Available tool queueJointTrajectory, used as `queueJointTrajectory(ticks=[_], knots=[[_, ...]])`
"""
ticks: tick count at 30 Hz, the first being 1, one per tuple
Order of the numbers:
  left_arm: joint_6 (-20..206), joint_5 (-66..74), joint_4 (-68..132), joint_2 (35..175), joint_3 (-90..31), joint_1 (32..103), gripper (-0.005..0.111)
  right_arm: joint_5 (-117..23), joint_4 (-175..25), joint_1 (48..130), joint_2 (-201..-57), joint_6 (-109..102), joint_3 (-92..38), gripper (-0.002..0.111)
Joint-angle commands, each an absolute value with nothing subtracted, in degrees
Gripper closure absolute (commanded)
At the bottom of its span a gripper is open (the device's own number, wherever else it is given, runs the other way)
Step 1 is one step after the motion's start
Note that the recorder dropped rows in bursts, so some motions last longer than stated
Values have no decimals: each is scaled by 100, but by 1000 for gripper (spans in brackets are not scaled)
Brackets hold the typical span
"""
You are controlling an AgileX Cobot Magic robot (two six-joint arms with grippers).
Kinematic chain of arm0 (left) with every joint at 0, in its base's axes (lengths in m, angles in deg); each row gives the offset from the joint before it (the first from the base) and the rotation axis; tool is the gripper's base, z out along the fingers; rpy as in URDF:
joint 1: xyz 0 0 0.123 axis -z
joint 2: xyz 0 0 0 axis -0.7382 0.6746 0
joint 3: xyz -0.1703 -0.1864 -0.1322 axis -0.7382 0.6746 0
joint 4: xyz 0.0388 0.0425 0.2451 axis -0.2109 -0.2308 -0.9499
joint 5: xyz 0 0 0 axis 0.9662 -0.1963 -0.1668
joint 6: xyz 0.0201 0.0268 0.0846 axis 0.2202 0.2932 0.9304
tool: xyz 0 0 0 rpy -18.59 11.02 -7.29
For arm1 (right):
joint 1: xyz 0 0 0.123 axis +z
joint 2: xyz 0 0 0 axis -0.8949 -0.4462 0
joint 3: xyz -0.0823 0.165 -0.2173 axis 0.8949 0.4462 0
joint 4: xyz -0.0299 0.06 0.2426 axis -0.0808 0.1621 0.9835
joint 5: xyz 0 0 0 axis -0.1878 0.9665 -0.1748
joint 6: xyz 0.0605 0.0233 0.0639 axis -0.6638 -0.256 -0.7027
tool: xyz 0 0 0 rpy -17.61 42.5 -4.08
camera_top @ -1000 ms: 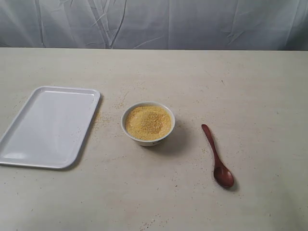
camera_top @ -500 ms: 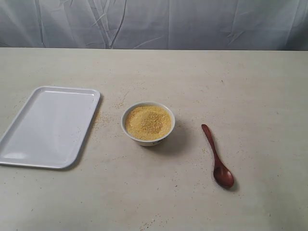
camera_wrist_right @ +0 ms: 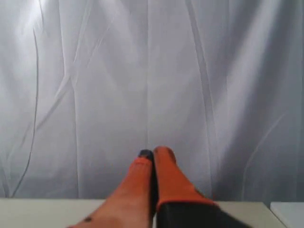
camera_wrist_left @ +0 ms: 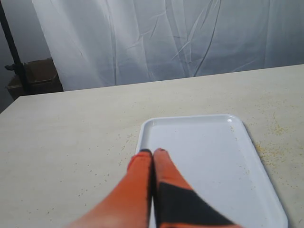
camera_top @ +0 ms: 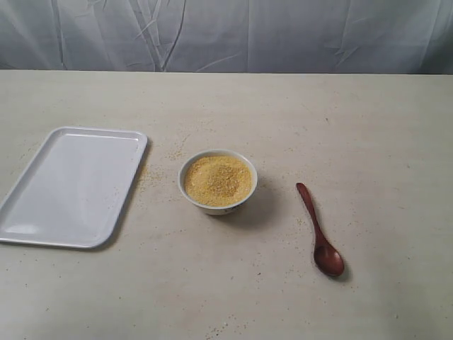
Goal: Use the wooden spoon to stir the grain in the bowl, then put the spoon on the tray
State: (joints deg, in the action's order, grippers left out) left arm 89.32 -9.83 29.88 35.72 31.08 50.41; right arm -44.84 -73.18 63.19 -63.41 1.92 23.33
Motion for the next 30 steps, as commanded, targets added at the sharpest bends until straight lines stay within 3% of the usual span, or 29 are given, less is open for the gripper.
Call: queueJointTrajectory(ticks=[1, 9, 13, 18, 25, 30], knots=[[8925, -988, 2982, 3542, 3136, 5077, 107, -2614, -7242, 6292, -7747, 373, 863, 109], [8925, -988, 2982, 3542, 3136, 5077, 107, -1893, -6664, 6593, -10972, -297, 159, 109], [8925, -988, 2982, 3542, 3136, 5077, 107, -1140, -6570, 7446, -12603, -405, -386, 109], [8925, -988, 2982, 3542, 3136, 5077, 107, -1352, -6633, 8410, -14286, -746, -949, 109], [8925, -988, 2982, 3542, 3136, 5077, 107, -1728, -6673, 8644, -15639, -1040, -1351, 68], [8925, -988, 2982, 3542, 3136, 5077, 107, -2192, -6546, 8657, -16038, -1049, -1346, 71]])
